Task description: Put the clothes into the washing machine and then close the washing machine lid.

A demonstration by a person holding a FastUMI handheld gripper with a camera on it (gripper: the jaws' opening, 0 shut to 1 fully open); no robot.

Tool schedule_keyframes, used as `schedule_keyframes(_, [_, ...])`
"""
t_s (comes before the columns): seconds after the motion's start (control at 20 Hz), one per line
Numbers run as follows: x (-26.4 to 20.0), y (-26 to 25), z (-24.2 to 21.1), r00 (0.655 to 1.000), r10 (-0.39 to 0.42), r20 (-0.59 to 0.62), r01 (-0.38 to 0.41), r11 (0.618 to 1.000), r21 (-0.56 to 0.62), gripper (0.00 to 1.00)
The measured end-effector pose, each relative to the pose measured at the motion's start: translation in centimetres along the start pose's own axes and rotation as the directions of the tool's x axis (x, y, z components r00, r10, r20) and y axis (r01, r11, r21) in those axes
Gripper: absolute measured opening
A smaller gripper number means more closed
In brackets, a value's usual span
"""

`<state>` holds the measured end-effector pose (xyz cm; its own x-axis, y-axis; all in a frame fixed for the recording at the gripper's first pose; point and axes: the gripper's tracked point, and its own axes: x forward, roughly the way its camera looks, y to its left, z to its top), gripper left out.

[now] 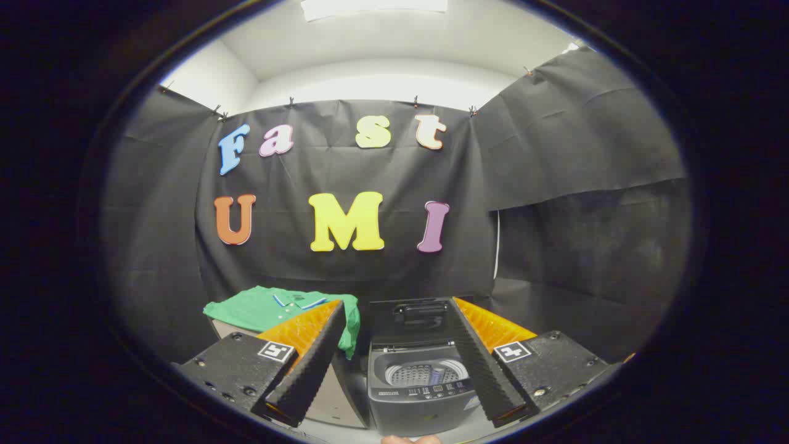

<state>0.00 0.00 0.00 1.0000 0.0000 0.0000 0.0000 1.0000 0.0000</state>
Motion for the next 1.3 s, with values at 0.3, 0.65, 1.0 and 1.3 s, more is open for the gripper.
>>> schedule_keyframes(0.3, [0.4,-0.6,0.7,0.999,0.032,0.0,-0.032,0.999,0.007,1.0])
schedule_keyframes(0.65, [0.5,1.0,1.3,0.995,0.092,-0.033,-0.091,0.996,0.007,1.0])
schedule_keyframes(1.0, [1.5,3.9,3.5,0.989,0.146,-0.024,-0.145,0.989,0.02,1.0])
schedule_keyframes(1.3, [3.6,8.2,3.9,0.979,0.168,-0.114,-0.165,0.986,0.033,1.0])
